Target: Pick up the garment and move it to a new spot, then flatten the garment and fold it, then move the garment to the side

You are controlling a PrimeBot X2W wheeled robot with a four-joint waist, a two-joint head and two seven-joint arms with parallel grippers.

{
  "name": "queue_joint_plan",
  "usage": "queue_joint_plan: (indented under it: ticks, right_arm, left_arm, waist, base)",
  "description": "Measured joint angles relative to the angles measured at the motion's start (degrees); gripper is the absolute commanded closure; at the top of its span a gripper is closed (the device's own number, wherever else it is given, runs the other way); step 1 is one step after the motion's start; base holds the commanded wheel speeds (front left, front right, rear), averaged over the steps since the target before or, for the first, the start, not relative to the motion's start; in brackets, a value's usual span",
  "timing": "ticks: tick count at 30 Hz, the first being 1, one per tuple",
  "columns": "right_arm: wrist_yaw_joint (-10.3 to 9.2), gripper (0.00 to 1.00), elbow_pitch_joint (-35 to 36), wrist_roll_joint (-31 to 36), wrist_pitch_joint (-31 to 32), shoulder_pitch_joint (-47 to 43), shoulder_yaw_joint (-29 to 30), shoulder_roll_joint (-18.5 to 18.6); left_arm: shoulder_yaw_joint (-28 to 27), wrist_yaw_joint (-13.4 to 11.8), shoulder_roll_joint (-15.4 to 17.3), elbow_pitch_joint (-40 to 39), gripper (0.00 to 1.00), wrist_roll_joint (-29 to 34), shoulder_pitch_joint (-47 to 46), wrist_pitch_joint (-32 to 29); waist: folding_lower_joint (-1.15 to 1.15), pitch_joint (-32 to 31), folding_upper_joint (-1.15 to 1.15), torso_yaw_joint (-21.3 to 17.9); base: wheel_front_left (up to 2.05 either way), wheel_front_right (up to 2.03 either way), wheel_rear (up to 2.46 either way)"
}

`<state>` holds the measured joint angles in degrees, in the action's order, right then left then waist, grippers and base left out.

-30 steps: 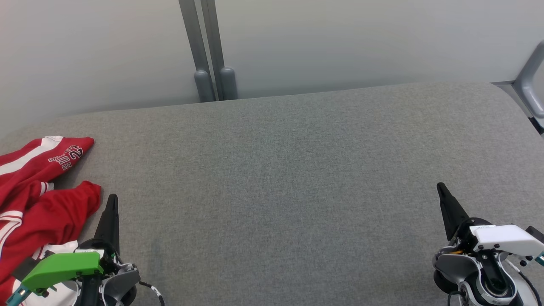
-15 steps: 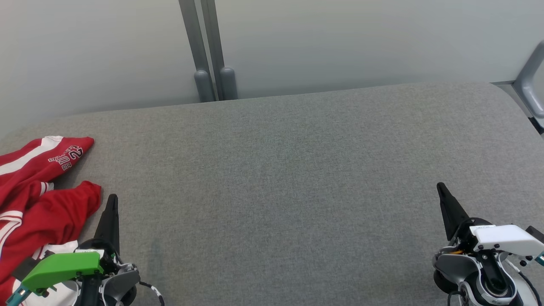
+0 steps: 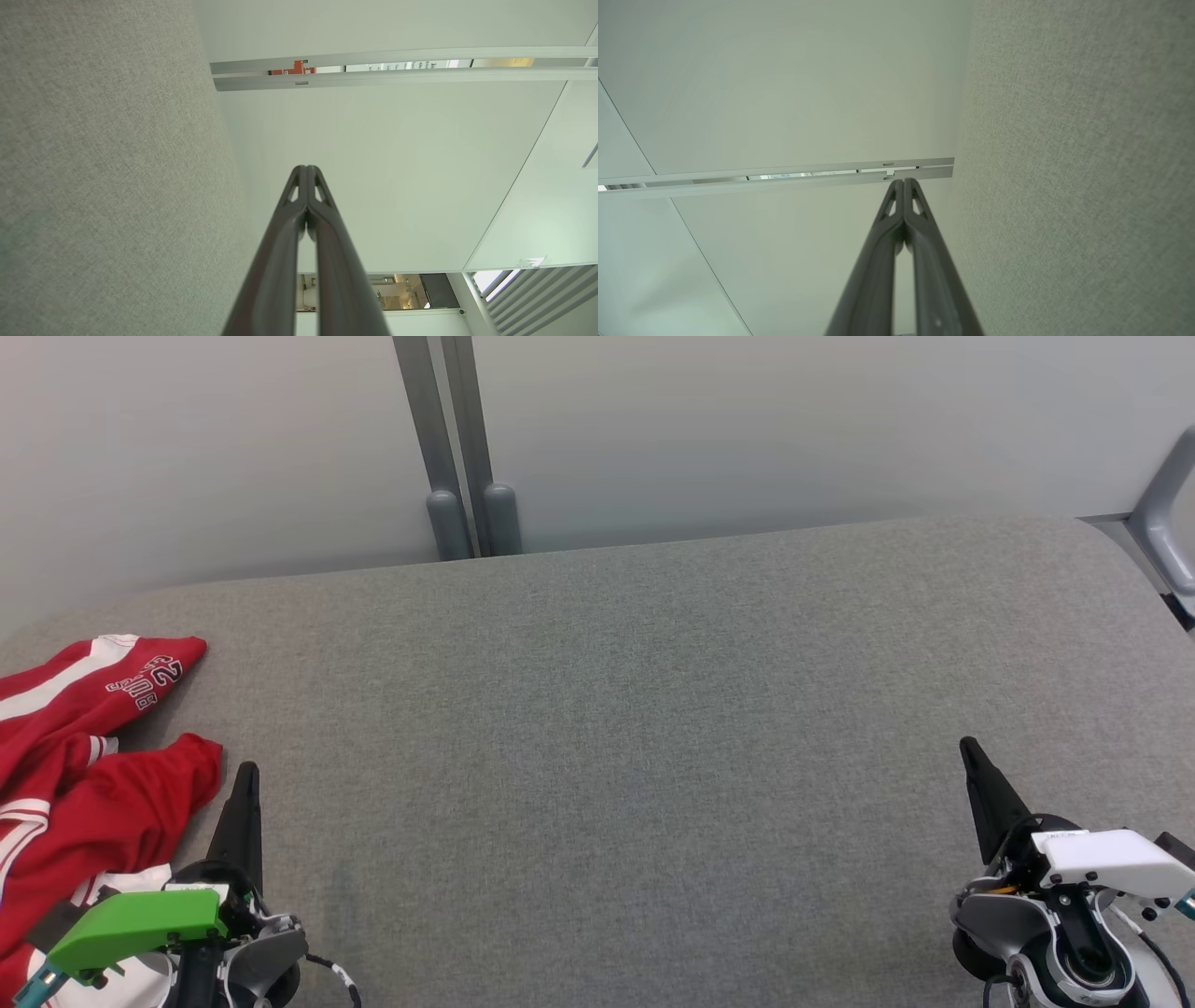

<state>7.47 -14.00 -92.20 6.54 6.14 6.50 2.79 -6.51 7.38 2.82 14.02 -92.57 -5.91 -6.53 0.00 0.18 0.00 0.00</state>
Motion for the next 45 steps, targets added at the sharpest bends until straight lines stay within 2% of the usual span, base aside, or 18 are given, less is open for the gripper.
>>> queue_joint_plan:
  ticks: [12,13,18,28,35,45]
  right_arm:
    - [0.00,1.00,0.0,0.0,0.0,0.0,0.0,0.0]
    - [0.00,0.00,-0.2,0.0,0.0,-0.1,0.0,-0.1]
    - [-0.02,0.00,-1.8,0.0,-0.1,-2.0,-0.2,-0.6]
    - [-0.02,0.00,0.8,1.0,-2.6,-2.0,-2.0,-0.3]
    - [-0.02,0.00,2.7,4.2,-4.9,-2.0,-3.8,0.6]
    - [-0.02,0.00,5.1,12.2,-7.3,-2.0,-5.4,1.3]
  left_arm:
    - [0.0,0.0,0.0,0.0,1.00,0.0,0.0,0.0]
    - [0.0,0.0,0.0,0.2,0.00,0.0,0.1,0.0]
    - [0.4,-0.1,-0.5,2.1,0.00,0.0,2.0,0.4]
    - [2.1,-0.1,-0.5,0.9,0.00,1.1,2.0,3.2]
    - [2.2,-0.1,-0.5,-0.9,0.00,6.6,2.0,5.0]
    - [2.0,-0.1,-0.5,-2.5,0.00,20.5,2.0,7.3]
  waist:
    - [0.00,0.0,0.00,0.0]
    - [0.00,0.0,0.00,0.0]
    - [0.00,0.0,0.00,0.1]
    - [0.00,0.0,0.00,0.4]
    - [0.00,0.0,0.00,0.6]
    - [0.00,-0.2,0.00,1.1]
  base:
    - [0.00,0.00,0.00]
    - [0.00,0.00,0.00]
    - [0.00,0.00,0.00]
    - [0.00,0.00,0.00]
    - [0.00,0.00,0.00]
    - [0.00,0.00,0.00]
